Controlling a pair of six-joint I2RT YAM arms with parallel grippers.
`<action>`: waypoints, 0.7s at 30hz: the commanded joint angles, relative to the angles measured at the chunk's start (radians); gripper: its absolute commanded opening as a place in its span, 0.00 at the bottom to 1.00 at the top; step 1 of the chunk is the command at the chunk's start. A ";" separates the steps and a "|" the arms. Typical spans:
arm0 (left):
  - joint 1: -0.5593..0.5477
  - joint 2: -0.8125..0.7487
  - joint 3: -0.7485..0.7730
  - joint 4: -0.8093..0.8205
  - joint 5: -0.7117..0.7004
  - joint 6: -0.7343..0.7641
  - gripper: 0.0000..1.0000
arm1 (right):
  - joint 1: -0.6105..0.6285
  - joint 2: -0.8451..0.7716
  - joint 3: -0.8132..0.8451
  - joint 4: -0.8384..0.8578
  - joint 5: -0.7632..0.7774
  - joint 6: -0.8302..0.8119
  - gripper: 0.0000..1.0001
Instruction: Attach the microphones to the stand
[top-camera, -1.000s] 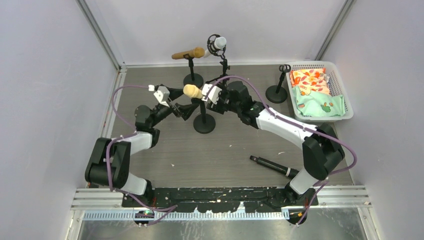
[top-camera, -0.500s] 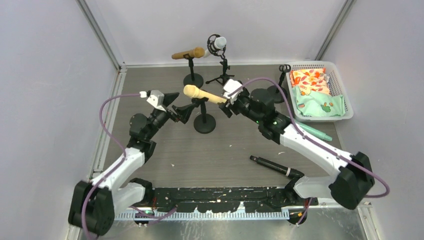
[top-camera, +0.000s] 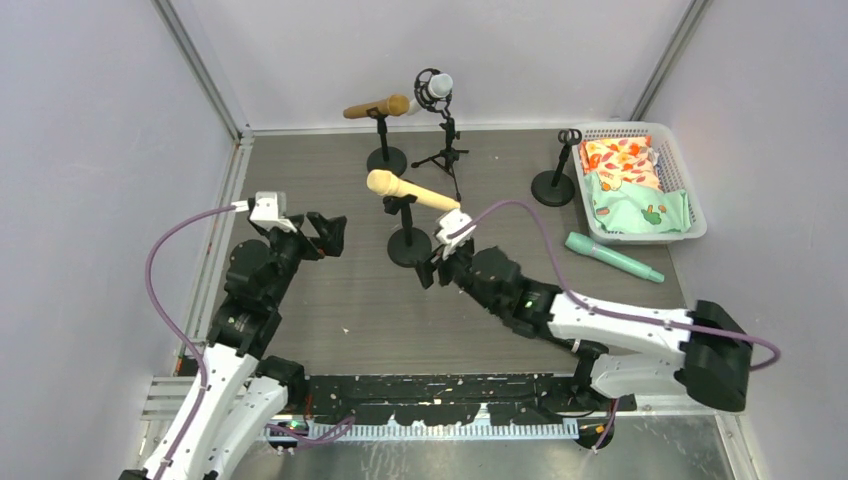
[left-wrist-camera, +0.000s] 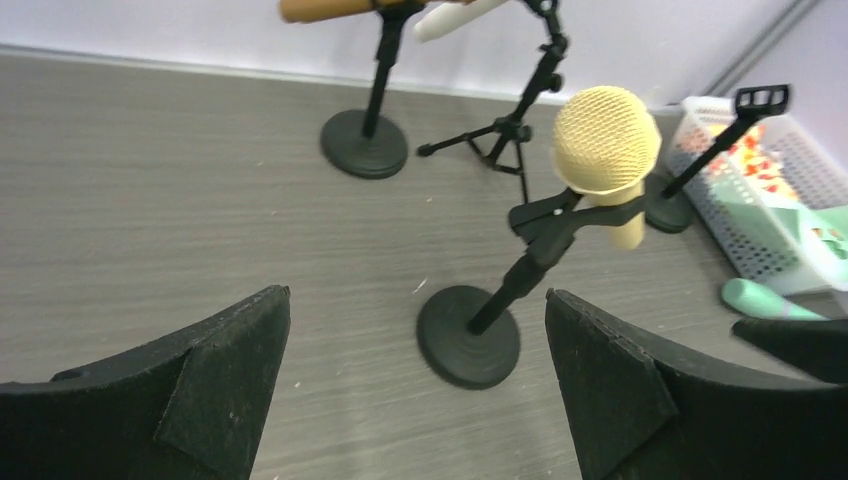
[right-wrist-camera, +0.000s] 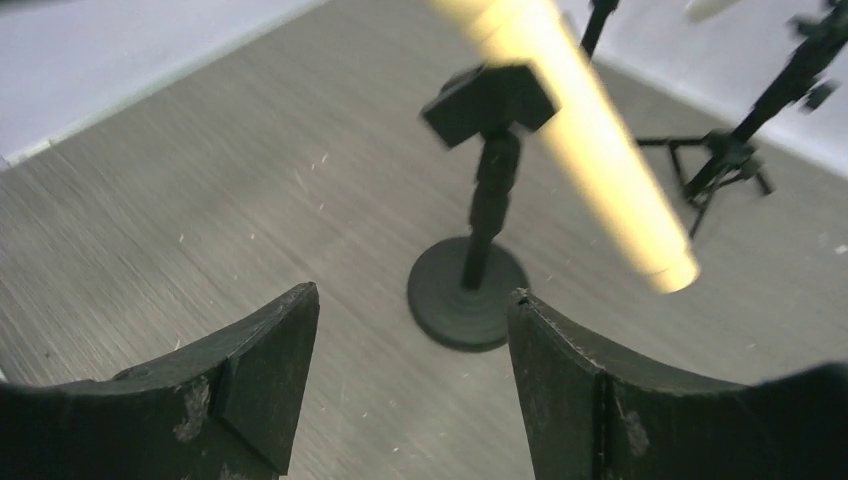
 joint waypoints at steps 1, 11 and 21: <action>-0.002 0.018 0.090 -0.277 -0.102 0.037 1.00 | 0.049 0.126 -0.043 0.243 0.168 0.105 0.73; -0.002 0.046 0.126 -0.373 -0.139 0.108 1.00 | 0.009 0.473 0.006 0.536 0.184 0.083 0.71; -0.002 0.035 0.118 -0.379 -0.167 0.139 0.98 | -0.086 0.620 0.079 0.638 0.133 0.077 0.68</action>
